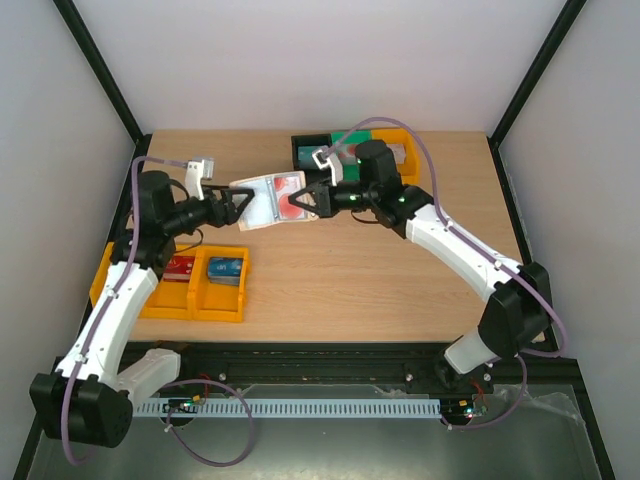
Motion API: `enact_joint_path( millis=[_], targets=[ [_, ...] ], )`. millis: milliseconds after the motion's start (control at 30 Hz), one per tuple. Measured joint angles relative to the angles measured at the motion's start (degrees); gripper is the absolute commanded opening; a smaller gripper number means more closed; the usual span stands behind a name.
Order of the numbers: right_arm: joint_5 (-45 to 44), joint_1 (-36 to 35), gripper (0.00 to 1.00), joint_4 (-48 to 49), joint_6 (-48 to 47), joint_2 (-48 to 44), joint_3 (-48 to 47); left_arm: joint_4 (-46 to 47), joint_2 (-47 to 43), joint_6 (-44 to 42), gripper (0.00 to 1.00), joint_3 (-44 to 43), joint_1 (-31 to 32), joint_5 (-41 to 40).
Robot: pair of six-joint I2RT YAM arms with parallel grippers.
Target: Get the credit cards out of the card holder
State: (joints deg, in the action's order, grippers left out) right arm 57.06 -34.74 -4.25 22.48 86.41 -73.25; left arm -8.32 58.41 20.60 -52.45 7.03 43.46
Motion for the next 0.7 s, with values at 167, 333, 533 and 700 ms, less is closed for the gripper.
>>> enact_joint_path(
  millis=[167, 333, 533, 700],
  targets=[
    [-19.74, -2.27, 0.02, -12.5, -0.66, 2.95, -9.09, -0.37, -2.54, -2.95, 0.75, -0.33, -0.33, -11.63],
    [-34.88, -6.75, 0.02, -20.41, -0.87, 6.27, -16.59, 3.96, -6.01, -3.28, 0.62, 0.37, 0.35, -12.13],
    [-33.88, -8.72, 0.02, -21.86, -2.19, 7.34, -18.73, 9.68, -6.16, 1.99, 0.48, 3.32, 6.4, -5.97],
    [-24.39, -8.72, 0.02, -17.94, -2.8, 7.13, -18.08, 12.55, -2.05, 8.33, 0.48, 3.76, 5.86, -1.81]
  ],
)
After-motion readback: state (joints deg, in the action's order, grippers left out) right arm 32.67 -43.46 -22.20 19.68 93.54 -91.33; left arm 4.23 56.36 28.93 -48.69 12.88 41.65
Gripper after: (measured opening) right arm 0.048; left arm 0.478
